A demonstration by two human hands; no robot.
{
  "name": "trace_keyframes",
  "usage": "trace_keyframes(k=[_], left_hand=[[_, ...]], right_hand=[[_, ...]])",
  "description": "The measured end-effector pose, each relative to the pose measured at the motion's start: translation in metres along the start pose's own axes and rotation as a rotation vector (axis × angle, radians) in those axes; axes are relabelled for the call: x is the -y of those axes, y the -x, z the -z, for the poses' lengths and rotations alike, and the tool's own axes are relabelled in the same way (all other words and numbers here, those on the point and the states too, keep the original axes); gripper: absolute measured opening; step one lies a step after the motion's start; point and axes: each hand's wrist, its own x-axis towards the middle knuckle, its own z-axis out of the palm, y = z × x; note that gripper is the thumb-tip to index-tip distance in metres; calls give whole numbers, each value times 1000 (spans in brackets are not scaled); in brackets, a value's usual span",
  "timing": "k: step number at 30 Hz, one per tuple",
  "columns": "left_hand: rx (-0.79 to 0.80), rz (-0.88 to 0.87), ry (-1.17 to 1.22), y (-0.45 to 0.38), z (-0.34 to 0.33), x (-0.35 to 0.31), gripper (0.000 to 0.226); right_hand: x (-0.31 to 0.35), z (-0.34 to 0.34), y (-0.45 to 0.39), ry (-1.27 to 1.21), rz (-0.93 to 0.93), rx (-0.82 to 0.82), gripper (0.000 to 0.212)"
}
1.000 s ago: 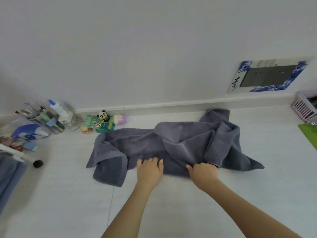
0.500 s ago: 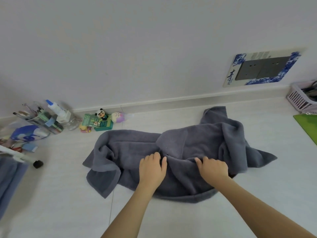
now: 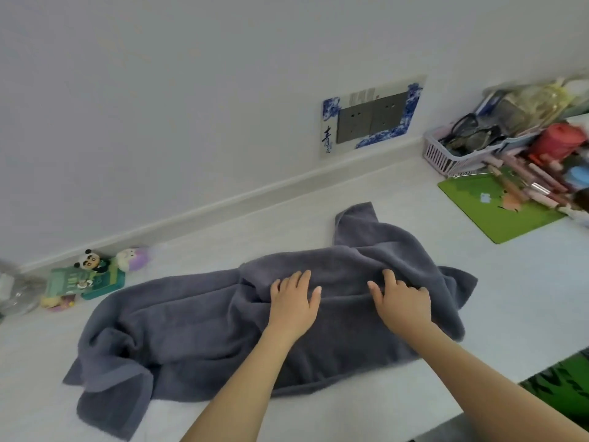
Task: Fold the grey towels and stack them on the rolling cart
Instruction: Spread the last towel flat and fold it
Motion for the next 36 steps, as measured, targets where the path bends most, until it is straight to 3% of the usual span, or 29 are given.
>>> trace_keyframes(k=[5,8,12,16,20,25,27,29,33,36], left_hand=[[-181,-139,136,-30,-5,-56,36],[-174,-150,237,-54,-10,-90,33],[-135,-59,408,-96,-19,-127,43],[-143,70,424,-145,-26,-155,52],[-99,218,387,-187,-30,-160,61],[-26,316,317,-216,-27,-162,41],[-77,212,319,-224,-22,-168,31],[-144,114,325,-230,-14,-184,34],[-214,176,745,-246,9,-236,28],[-190,165,889,-266,15,-283,24]], right_hand=[[-45,1,-10,-148,-24,-305,26],[-81,-2,-20,-335,-154,-375,37],[-126,-12,-38,-502,-235,-179,36],[-152,-31,-44,-522,-233,-74,54],[-165,-38,-50,-527,-167,1,27],[-191,-36,-62,-704,-200,-119,19],[-207,-23,-64,-913,-303,-132,20],[-226,-9,-64,-1061,-405,-129,19],[-266,17,-65,-1207,-588,-292,23],[-294,33,-64,-1268,-686,-411,23]])
